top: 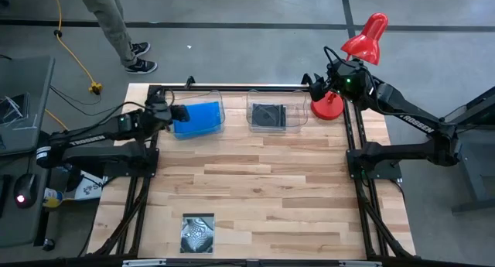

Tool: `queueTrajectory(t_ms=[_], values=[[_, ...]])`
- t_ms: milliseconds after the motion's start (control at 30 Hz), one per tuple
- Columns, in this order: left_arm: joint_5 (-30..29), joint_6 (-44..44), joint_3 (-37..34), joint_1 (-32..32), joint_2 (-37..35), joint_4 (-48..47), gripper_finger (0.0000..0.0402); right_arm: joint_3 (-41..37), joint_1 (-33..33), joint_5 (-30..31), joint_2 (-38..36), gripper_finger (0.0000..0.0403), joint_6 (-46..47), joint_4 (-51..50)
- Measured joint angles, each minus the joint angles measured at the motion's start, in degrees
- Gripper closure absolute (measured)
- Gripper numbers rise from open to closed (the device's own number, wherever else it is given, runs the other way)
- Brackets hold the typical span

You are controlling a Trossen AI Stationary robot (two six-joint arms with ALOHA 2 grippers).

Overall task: Pick & place jewel cases by type
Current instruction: Put the black CD case into the right transparent bin

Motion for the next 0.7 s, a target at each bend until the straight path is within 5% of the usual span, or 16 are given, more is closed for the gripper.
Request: queueTrajectory(t_ms=[433,700], values=[[9.8,28.4,0.0,0.0,-10.7,12.1,0.0293,0.0,0.0,-8.1,0.0,0.0163,0.2,1.1],[26.8,42.4,0.0,0.0,-13.1,15.9,0.0293,0.0,0.3,-14.8,0.0,0.0163,5.6,1.6]])
